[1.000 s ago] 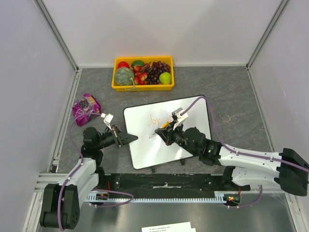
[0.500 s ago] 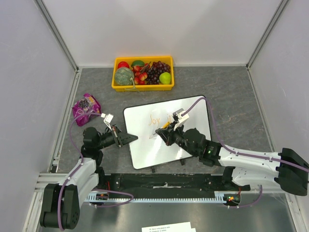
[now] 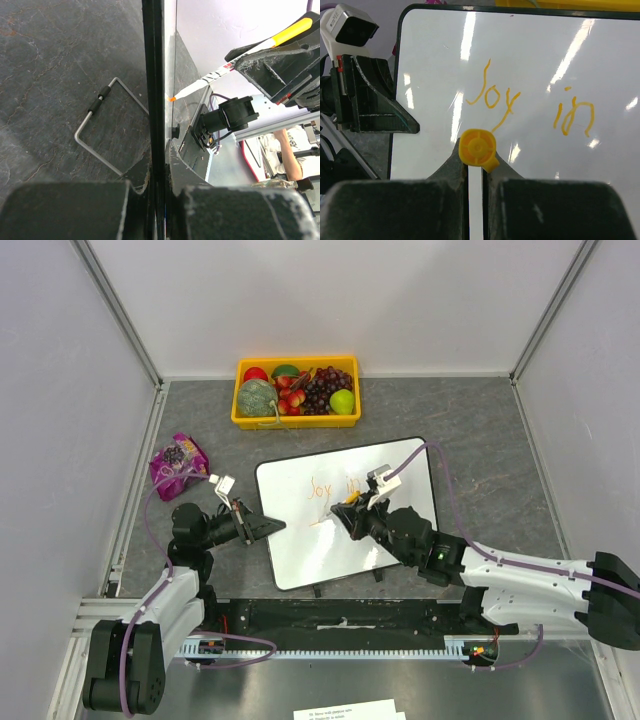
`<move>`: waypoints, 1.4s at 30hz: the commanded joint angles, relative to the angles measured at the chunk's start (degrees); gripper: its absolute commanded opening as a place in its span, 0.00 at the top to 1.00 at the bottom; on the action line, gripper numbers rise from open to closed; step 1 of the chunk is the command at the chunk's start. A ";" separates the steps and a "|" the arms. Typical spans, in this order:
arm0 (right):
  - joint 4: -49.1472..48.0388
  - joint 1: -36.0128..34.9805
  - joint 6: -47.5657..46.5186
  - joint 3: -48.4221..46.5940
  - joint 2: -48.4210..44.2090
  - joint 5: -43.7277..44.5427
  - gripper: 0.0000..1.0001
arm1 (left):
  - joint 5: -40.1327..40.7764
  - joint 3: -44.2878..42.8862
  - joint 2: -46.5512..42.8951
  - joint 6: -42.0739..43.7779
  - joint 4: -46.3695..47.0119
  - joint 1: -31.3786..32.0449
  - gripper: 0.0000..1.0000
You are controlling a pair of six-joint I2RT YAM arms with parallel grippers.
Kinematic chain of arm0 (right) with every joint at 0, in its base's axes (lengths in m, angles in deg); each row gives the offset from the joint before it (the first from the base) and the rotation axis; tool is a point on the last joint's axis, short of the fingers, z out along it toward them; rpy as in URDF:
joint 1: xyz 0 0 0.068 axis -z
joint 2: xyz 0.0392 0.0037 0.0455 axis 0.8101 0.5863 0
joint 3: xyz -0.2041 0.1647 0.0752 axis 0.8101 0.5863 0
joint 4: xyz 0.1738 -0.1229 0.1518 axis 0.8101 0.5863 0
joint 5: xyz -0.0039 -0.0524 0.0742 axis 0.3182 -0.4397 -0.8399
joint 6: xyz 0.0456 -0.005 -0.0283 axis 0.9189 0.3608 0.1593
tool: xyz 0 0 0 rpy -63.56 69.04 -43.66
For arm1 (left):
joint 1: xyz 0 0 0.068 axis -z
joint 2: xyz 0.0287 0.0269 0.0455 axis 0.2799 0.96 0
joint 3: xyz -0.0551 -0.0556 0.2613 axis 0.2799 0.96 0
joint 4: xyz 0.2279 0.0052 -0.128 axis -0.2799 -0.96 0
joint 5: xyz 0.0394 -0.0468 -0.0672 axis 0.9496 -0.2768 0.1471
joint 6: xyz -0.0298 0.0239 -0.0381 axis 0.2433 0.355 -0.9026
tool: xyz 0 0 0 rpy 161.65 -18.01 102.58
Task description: Write a sentence on the whiteboard
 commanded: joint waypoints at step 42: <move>0.82 0.02 1.31 0.15 0.70 -1.36 1.00 | -0.24 1.31 -0.21 5.95 0.42 -0.01 0.98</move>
